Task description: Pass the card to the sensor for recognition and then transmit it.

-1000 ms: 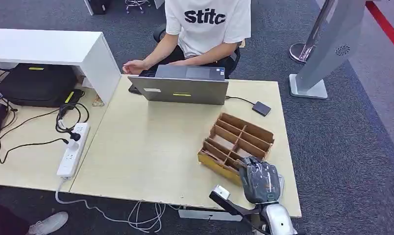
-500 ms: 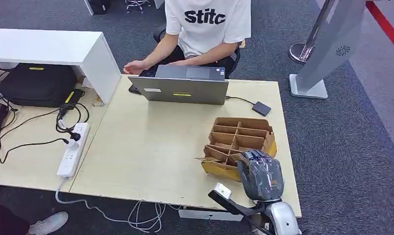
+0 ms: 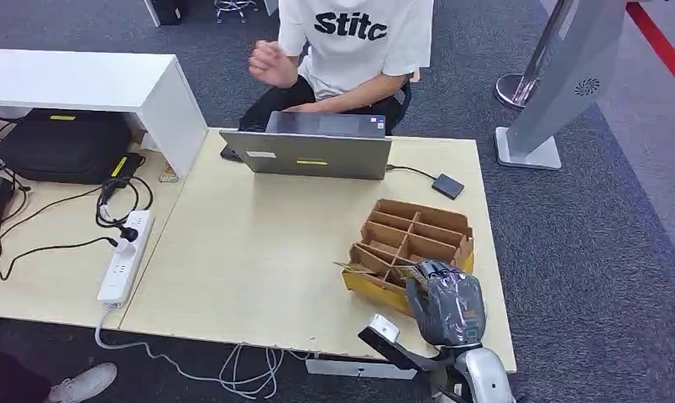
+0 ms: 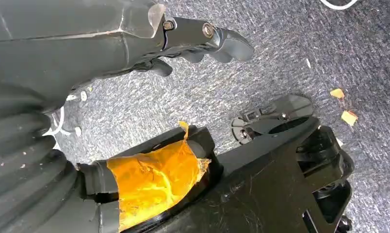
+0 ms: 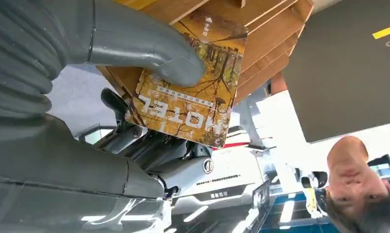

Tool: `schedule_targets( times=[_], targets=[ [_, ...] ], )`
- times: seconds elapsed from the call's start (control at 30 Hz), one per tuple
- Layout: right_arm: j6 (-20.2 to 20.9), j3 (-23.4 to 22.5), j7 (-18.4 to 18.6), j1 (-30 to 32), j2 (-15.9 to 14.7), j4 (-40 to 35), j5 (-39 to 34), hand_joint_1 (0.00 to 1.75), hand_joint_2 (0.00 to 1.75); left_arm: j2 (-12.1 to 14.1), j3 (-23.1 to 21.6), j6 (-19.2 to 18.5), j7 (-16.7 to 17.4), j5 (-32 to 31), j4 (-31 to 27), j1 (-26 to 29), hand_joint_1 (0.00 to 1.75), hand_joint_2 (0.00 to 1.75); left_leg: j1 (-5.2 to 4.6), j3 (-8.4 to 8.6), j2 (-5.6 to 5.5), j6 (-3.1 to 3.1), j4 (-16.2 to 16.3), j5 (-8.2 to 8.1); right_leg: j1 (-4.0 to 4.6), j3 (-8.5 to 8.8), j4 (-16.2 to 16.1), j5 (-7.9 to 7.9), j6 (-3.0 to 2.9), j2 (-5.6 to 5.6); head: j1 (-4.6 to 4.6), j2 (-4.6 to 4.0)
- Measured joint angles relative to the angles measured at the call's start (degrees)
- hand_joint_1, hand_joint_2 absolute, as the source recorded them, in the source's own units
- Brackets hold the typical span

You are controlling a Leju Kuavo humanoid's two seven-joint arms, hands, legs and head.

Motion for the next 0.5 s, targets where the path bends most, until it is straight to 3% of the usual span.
schedule_targets(
  times=[0.5],
  targets=[
    [-0.2, -0.8, -0.9, 0.4, 0.0, 1.9, -0.7, 1.52, 1.75, 0.0, 0.0, 0.0, 0.0, 0.0, 0.0, 0.0, 0.00, 1.75, 0.00, 0.00, 0.00, 0.00, 0.0, 0.00, 0.00, 0.00, 0.0, 0.00, 0.00, 0.00, -0.02, 0.00]
  ],
)
